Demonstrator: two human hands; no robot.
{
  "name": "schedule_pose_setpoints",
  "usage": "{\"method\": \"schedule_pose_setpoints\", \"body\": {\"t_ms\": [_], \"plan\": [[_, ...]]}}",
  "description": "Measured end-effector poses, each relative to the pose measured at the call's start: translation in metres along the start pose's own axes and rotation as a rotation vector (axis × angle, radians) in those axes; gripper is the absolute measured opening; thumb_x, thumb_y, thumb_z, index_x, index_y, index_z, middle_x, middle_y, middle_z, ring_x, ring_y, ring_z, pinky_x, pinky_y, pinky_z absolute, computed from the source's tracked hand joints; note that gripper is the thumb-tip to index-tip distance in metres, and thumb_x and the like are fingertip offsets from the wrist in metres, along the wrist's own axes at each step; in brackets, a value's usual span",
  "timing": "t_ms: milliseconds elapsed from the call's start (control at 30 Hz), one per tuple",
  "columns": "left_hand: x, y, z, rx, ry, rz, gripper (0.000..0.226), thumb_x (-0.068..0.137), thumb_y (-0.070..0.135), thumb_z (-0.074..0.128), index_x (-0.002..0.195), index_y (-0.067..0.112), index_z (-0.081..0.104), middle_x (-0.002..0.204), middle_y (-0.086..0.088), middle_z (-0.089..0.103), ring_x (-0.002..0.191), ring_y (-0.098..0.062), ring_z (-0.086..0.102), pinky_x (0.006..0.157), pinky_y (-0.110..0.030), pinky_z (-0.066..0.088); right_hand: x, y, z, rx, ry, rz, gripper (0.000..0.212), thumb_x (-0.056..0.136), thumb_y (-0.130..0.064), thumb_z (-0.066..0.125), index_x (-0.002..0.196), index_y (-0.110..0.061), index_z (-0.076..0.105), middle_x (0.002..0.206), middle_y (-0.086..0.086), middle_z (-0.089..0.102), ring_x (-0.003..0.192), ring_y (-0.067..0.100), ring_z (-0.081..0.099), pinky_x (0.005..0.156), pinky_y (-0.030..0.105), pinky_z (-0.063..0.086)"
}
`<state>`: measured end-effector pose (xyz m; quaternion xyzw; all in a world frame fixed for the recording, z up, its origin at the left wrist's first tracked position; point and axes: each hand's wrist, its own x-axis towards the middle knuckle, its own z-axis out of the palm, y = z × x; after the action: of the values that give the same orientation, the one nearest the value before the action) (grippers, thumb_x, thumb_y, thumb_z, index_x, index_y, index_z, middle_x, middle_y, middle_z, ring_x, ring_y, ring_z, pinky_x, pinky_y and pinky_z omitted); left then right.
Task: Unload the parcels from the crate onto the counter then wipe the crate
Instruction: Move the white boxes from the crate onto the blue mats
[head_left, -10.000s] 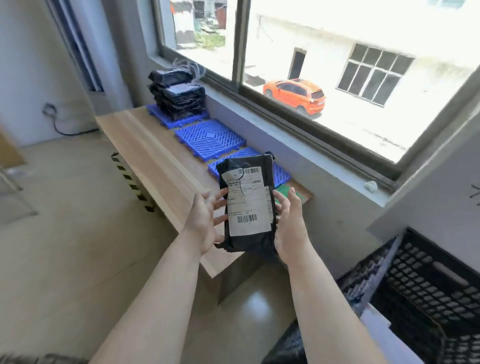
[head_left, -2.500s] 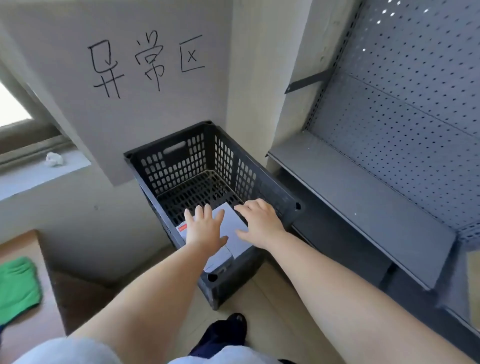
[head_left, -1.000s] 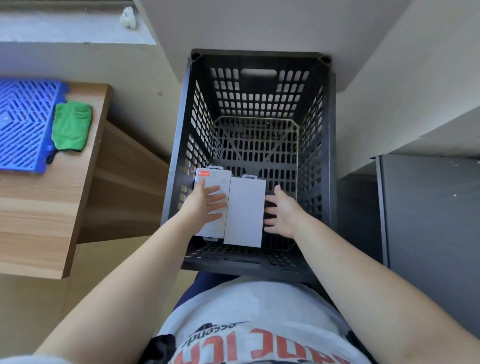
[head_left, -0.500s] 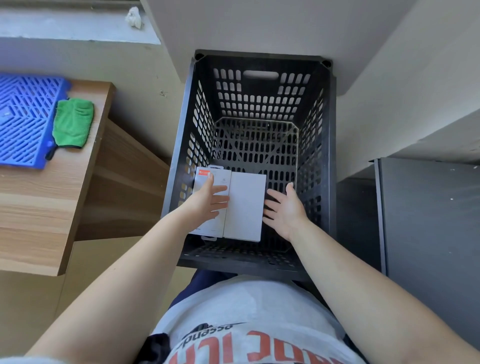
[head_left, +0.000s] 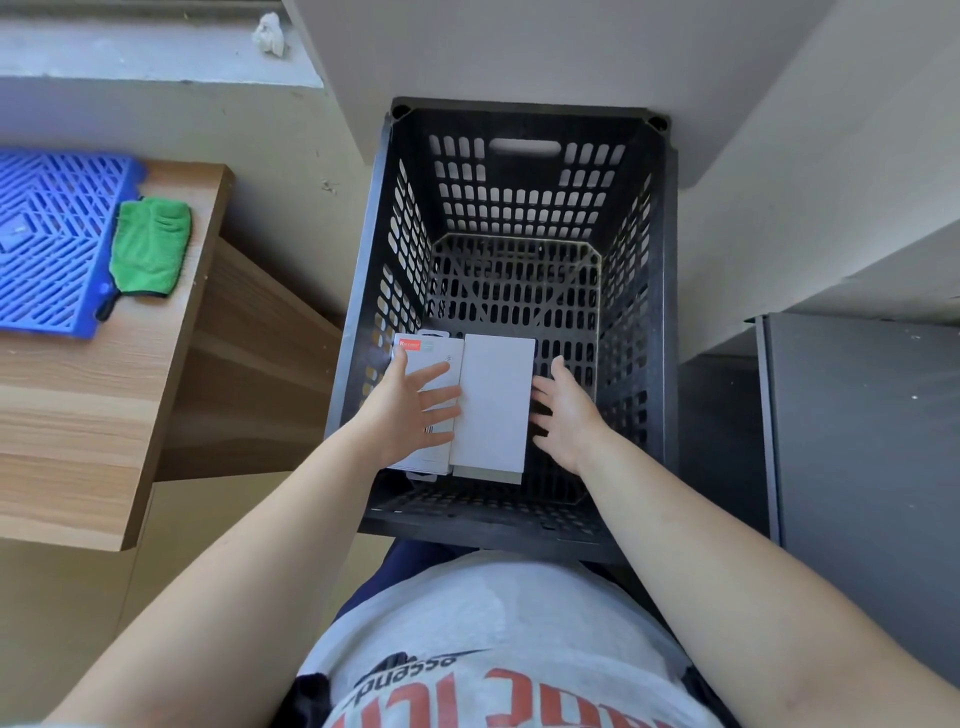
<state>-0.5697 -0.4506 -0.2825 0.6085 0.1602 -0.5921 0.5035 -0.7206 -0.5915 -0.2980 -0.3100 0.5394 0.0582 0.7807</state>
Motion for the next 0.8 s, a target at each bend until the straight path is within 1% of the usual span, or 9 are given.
{"method": "schedule_pose_setpoints", "body": {"t_ms": [100, 233, 300, 367, 433, 500, 567, 700, 800], "plan": [[0.0, 0.0, 0.0, 0.003, 0.0, -0.002, 0.075, 0.094, 0.072, 0.016, 0.143, 0.026, 0.049, 0.144, -0.01, 0.052, 0.132, -0.036, 0.046, 0.108, -0.058, 0.033, 0.002, 0.0, -0.001, -0.014, 0.022, -0.029, 0.066, 0.102, -0.057, 0.03, 0.147, -0.011, 0.042, 0.151, 0.004, 0.042, 0.141, 0.032, 0.035, 0.12, 0.052, 0.018], [-0.002, -0.001, 0.003, 0.042, -0.004, 0.006, 0.074, 0.095, 0.072, 0.014, 0.144, 0.027, 0.048, 0.147, -0.01, 0.049, 0.136, -0.036, 0.042, 0.109, -0.057, 0.031, 0.001, 0.002, -0.003, -0.025, 0.042, -0.051, 0.06, 0.103, -0.053, 0.035, 0.143, -0.01, 0.049, 0.147, 0.008, 0.046, 0.131, 0.03, 0.045, 0.114, 0.049, 0.034], [-0.002, 0.001, 0.004, 0.045, -0.01, 0.011, 0.074, 0.094, 0.072, 0.014, 0.143, 0.028, 0.049, 0.147, -0.01, 0.048, 0.136, -0.035, 0.042, 0.109, -0.057, 0.032, 0.002, 0.003, -0.006, -0.025, 0.059, -0.051, 0.057, 0.103, -0.05, 0.037, 0.143, -0.011, 0.048, 0.153, 0.009, 0.039, 0.137, 0.033, 0.04, 0.116, 0.048, 0.031], [-0.003, 0.003, 0.003, 0.05, -0.014, 0.013, 0.075, 0.094, 0.073, 0.014, 0.143, 0.028, 0.049, 0.147, -0.01, 0.049, 0.136, -0.035, 0.042, 0.109, -0.057, 0.031, 0.004, 0.004, -0.01, 0.015, 0.07, -0.024, 0.054, 0.104, -0.047, 0.039, 0.144, -0.012, 0.048, 0.157, 0.011, 0.032, 0.144, 0.037, 0.028, 0.12, 0.049, 0.021], [-0.004, 0.005, 0.003, 0.048, -0.013, 0.014, 0.075, 0.094, 0.073, 0.015, 0.144, 0.027, 0.048, 0.147, -0.01, 0.049, 0.135, -0.034, 0.043, 0.109, -0.058, 0.031, 0.004, 0.003, -0.012, 0.069, 0.051, 0.008, 0.049, 0.105, -0.042, 0.039, 0.143, -0.012, 0.049, 0.154, 0.013, 0.038, 0.145, 0.038, 0.025, 0.121, 0.05, 0.016], [-0.004, 0.006, 0.002, 0.022, -0.004, 0.014, 0.074, 0.094, 0.073, 0.016, 0.143, 0.027, 0.048, 0.146, -0.011, 0.049, 0.133, -0.033, 0.045, 0.107, -0.058, 0.033, 0.003, 0.001, -0.011, 0.082, 0.03, 0.018, 0.043, 0.103, -0.034, 0.047, 0.139, -0.012, 0.052, 0.145, 0.011, 0.05, 0.137, 0.037, 0.04, 0.118, 0.053, 0.023], [-0.005, 0.006, 0.0, -0.008, 0.003, 0.009, 0.074, 0.094, 0.073, 0.017, 0.142, 0.027, 0.048, 0.145, -0.011, 0.05, 0.131, -0.034, 0.047, 0.106, -0.057, 0.035, 0.002, 0.0, -0.007, -0.004, 0.03, -0.009, 0.039, 0.096, -0.022, 0.06, 0.135, -0.016, 0.055, 0.136, 0.009, 0.058, 0.122, 0.031, 0.053, 0.11, 0.053, 0.037], [-0.007, 0.005, -0.001, -0.031, 0.0, -0.002, 0.075, 0.094, 0.074, 0.016, 0.143, 0.026, 0.048, 0.146, -0.012, 0.05, 0.135, -0.035, 0.044, 0.108, -0.058, 0.032, 0.002, 0.009, 0.006, -0.199, 0.148, -0.112, 0.058, 0.086, -0.001, 0.069, 0.135, -0.021, 0.044, 0.114, 0.002, 0.06, 0.098, 0.02, 0.06, 0.084, 0.043, 0.051], [-0.008, 0.004, -0.003, -0.018, -0.007, -0.007, 0.075, 0.094, 0.074, 0.015, 0.142, 0.027, 0.049, 0.144, -0.01, 0.051, 0.136, -0.034, 0.043, 0.113, -0.059, 0.028, 0.006, 0.009, 0.009, -0.297, 0.209, -0.161, 0.064, 0.087, 0.002, 0.066, 0.14, -0.023, 0.04, 0.113, 0.002, 0.058, 0.107, 0.025, 0.059, 0.094, 0.05, 0.051]]}}
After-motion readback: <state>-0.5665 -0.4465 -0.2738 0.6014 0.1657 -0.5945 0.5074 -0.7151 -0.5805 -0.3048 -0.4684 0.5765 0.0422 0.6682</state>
